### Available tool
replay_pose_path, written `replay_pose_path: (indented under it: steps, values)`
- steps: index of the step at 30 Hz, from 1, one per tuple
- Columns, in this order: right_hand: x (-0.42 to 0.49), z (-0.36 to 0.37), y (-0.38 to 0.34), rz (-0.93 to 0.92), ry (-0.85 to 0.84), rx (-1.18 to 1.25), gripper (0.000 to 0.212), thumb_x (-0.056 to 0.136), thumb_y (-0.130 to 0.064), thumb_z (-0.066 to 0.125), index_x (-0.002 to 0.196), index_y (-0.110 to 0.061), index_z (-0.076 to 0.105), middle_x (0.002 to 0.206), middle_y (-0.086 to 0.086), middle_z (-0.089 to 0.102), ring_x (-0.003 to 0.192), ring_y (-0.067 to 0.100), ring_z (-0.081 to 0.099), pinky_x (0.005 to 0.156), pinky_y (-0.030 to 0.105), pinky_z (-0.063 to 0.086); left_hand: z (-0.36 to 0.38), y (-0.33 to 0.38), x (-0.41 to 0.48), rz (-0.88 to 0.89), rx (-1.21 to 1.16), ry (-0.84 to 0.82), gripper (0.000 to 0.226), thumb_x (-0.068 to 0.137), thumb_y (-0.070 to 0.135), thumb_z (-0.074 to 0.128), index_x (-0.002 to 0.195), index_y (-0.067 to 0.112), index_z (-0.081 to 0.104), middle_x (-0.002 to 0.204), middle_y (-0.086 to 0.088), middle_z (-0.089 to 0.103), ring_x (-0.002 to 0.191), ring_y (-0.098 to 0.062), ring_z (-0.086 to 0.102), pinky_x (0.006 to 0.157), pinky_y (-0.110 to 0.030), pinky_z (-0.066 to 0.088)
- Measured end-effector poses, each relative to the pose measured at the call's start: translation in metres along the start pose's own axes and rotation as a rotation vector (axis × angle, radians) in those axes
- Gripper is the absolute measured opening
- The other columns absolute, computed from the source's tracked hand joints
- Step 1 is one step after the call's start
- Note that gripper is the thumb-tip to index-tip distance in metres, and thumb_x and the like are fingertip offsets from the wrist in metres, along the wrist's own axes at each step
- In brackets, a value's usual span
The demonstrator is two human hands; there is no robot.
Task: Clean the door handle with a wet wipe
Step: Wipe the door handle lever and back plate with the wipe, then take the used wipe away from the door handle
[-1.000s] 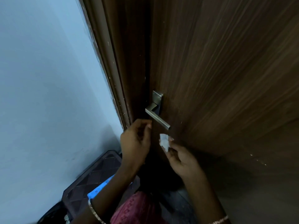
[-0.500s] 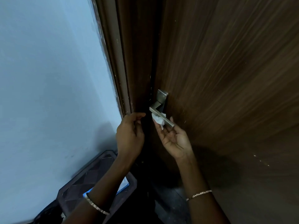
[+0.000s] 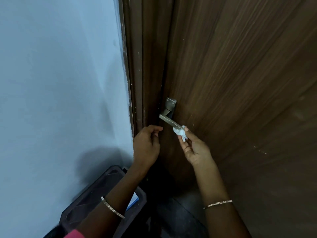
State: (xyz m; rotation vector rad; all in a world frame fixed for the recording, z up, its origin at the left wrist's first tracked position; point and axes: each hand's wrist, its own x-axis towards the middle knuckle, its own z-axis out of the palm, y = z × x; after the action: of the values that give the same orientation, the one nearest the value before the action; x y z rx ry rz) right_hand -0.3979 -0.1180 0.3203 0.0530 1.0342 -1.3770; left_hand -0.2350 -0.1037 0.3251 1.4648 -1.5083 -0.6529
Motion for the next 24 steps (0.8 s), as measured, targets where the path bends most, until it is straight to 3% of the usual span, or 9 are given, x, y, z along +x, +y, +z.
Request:
replay_pose_path:
  steps: [2,6,9,11,13,15,16,19,24]
  values:
    - [-0.007,0.006,0.005,-0.1,0.079,-0.051,0.005,0.082,0.0,0.079,0.086,0.002,0.078,0.092,0.014,0.079,0.089,0.023,0.077,0.068,0.026,0.064,-0.008,-0.002,-0.006,-0.005,-0.009,-0.013,0.027,0.096,0.006,0.055,0.111,0.019,0.072,0.113,0.006,0.072,0.099,-0.005,0.062,0.094,-0.026,0.052]
    - [-0.018,0.021,0.014,-0.332,0.238,-0.234,0.01,0.079,0.002,0.081,0.073,-0.004,0.075,0.057,0.005,0.075,0.057,0.014,0.076,0.059,0.022,0.061,-0.026,-0.011,-0.017,-0.026,-0.001,-0.078,0.025,0.096,0.009,0.055,0.112,0.018,0.072,0.114,0.003,0.072,0.102,-0.014,0.066,0.096,-0.035,0.054]
    - [-0.02,0.031,0.021,-0.498,0.435,-0.463,0.013,0.072,-0.001,0.084,0.072,-0.012,0.078,0.054,0.0,0.073,0.052,0.008,0.071,0.053,0.019,0.06,-0.042,-0.016,-0.026,-0.067,-0.006,-0.113,0.024,0.097,0.011,0.056,0.113,0.018,0.071,0.112,0.001,0.072,0.098,-0.017,0.068,0.093,-0.042,0.056]
    - [-0.019,0.039,0.026,-0.564,0.512,-0.567,0.018,0.071,0.0,0.083,0.065,-0.015,0.074,0.049,-0.001,0.071,0.052,0.01,0.073,0.058,0.023,0.063,-0.05,-0.016,-0.033,-0.084,-0.018,-0.124,0.023,0.096,0.012,0.057,0.113,0.018,0.071,0.112,0.001,0.072,0.093,-0.02,0.069,0.09,-0.045,0.057]
    - [-0.023,0.046,0.03,-0.635,0.587,-0.649,0.027,0.075,-0.002,0.081,0.059,-0.02,0.068,0.06,0.001,0.075,0.061,0.016,0.076,0.06,0.022,0.059,-0.059,-0.014,-0.04,-0.079,-0.021,-0.138,0.021,0.096,0.013,0.058,0.113,0.018,0.071,0.111,0.001,0.072,0.092,-0.019,0.069,0.09,-0.044,0.058]
    - [-0.028,0.049,0.032,-0.704,0.632,-0.731,0.017,0.079,-0.005,0.079,0.07,-0.019,0.074,0.082,0.007,0.078,0.077,0.024,0.077,0.064,0.021,0.053,-0.067,-0.013,-0.048,-0.066,-0.021,-0.153,0.019,0.096,0.013,0.059,0.11,0.018,0.071,0.11,0.001,0.072,0.094,-0.016,0.068,0.092,-0.038,0.057]
    - [-0.033,0.05,0.034,-0.724,0.623,-0.751,0.013,0.079,-0.004,0.079,0.077,-0.018,0.078,0.082,0.004,0.078,0.078,0.023,0.076,0.067,0.022,0.054,-0.072,-0.014,-0.052,-0.059,-0.021,-0.157,0.019,0.096,0.013,0.059,0.109,0.019,0.071,0.11,0.001,0.072,0.095,-0.015,0.067,0.093,-0.033,0.056]
    - [-0.049,0.04,0.038,-0.746,0.514,-0.714,0.017,0.076,-0.003,0.081,0.076,-0.019,0.079,0.048,-0.012,0.068,0.061,0.007,0.07,0.076,0.032,0.064,-0.088,-0.018,-0.062,-0.034,-0.017,-0.16,0.019,0.096,0.012,0.058,0.108,0.018,0.071,0.11,-0.001,0.073,0.094,-0.014,0.067,0.091,-0.029,0.054]
    - [-0.104,0.02,0.068,-0.525,0.175,-0.372,0.005,0.083,-0.015,0.082,0.086,-0.014,0.077,0.09,0.007,0.078,0.084,0.019,0.075,0.07,0.031,0.064,-0.103,-0.019,-0.079,-0.074,-0.153,-0.24,0.026,0.095,0.017,0.062,0.12,0.016,0.068,0.114,-0.003,0.073,0.102,-0.018,0.068,0.094,-0.041,0.056]
